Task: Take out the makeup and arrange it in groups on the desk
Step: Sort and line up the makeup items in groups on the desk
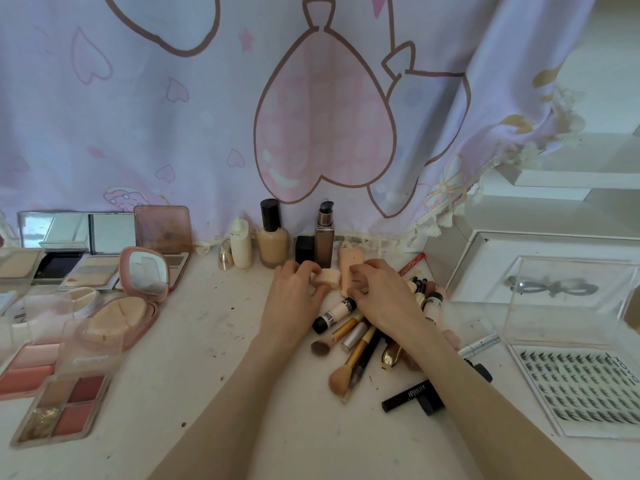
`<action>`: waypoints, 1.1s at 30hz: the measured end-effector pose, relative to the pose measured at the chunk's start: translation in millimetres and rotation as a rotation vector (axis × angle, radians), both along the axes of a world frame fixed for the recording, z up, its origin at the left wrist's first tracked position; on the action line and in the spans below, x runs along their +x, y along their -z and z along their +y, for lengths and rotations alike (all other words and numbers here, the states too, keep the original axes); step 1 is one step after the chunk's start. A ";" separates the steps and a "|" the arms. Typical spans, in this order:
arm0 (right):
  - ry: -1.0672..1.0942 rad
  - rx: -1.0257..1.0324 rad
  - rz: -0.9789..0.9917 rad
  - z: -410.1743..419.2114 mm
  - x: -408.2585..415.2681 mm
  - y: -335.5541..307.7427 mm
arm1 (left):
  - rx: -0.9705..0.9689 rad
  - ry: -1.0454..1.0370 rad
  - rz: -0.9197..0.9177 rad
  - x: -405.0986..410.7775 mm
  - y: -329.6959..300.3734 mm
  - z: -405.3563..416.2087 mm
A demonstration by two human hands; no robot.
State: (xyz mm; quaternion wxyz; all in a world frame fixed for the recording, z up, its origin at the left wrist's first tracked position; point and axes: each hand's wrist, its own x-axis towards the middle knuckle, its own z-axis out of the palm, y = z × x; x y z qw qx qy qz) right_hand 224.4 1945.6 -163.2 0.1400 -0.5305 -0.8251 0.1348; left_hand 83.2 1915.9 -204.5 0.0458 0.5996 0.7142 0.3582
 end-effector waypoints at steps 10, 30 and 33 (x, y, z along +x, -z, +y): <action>-0.064 0.080 0.108 -12.2 17.8 1.4 | 0.114 0.048 -0.012 -3.1 -10.5 -15.9; -0.237 0.174 -0.146 -34.5 -5.9 4.0 | 0.035 0.083 -0.817 -33.0 -31.5 -69.7; -0.148 0.139 0.168 -38.9 -5.6 6.1 | 0.070 0.003 -0.752 -32.8 -34.0 -69.5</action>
